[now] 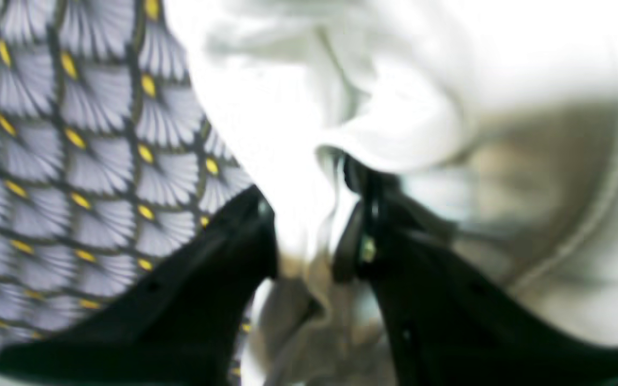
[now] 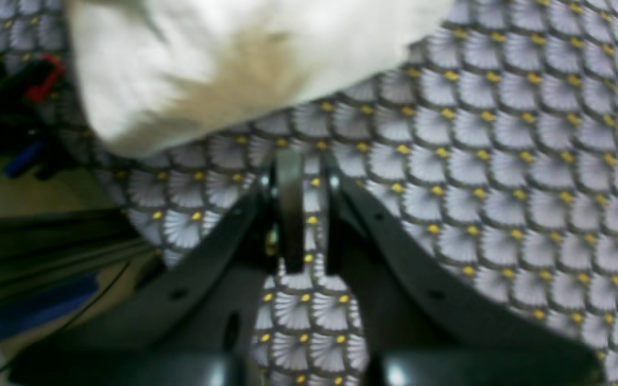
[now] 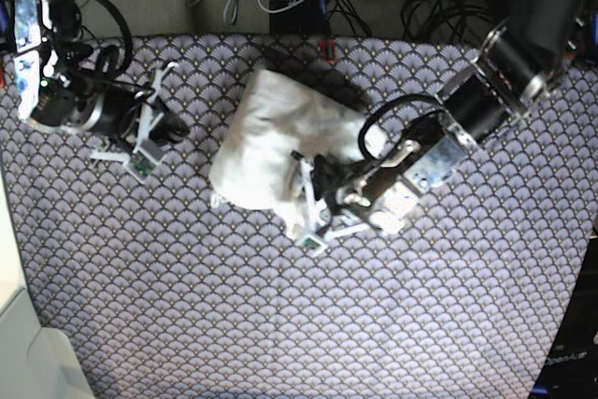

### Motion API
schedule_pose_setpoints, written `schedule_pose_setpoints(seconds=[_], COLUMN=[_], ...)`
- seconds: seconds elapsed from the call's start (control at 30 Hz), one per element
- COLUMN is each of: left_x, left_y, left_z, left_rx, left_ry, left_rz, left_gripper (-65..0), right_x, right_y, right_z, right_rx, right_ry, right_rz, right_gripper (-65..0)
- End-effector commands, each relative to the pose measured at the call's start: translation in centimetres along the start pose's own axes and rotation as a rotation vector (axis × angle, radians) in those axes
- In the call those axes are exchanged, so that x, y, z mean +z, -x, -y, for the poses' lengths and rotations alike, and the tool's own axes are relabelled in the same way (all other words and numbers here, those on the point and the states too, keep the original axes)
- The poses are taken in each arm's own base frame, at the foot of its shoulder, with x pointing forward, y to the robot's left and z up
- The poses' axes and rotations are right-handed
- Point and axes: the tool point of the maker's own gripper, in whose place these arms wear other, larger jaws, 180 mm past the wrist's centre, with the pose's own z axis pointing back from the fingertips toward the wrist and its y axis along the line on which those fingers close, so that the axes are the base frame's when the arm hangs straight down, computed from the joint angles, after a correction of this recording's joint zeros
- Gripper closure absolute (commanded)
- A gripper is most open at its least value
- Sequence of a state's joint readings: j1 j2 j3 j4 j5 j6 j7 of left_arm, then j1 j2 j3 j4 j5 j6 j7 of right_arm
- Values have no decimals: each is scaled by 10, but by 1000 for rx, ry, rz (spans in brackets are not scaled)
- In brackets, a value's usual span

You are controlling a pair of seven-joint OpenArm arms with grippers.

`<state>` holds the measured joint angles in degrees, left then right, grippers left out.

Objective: Fold the T-shirt properly
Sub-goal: 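Fold the bundle edge over with the left gripper toward the right gripper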

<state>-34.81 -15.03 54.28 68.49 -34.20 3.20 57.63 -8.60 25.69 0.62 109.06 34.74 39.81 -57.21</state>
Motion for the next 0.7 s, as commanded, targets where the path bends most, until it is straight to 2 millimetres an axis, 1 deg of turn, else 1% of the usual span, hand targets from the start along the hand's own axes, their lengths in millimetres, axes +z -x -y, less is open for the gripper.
schedule_pose_setpoints(seconds=[0.0,0.07,0.13,0.17,0.23,0.33,0.4,0.47,0.6,0.67], left_x=[1,1,-5,-6,-13,-20,-24,-25,-29,-28], left_y=[-13,-23,-25,-29,-38,-54,-66,-81,-98,-105], left_z=[4,7,8,5,2,3,9,17,33,38], left_rx=[-80,-178,-263,-285,-334,-474,-558,-618,-690,-715], left_ry=[-31,-81,-136,-166,-217,-259,-272,-279,-284,-283], left_rz=[17,22,11,10,16,68,125,191,270,312], left_gripper=[-4,-4,-4,-4,-4,-3,-3,-3,-3,-3], right_x=[7,10,12,13,14,17,18,18,20,20], right_y=[-10,-6,-2,-2,0,9,10,14,17,18], right_z=[7,11,13,14,16,16,18,15,17,17], right_rx=[12,2,-9,-12,-18,-29,-25,-30,-24,-25], right_ry=[19,34,44,49,54,57,62,58,61,60], right_rz=[37,30,25,25,23,6,-2,-9,-23,-24], right_gripper=[-42,-43,-43,-43,-42,-42,-41,-41,-41,-41])
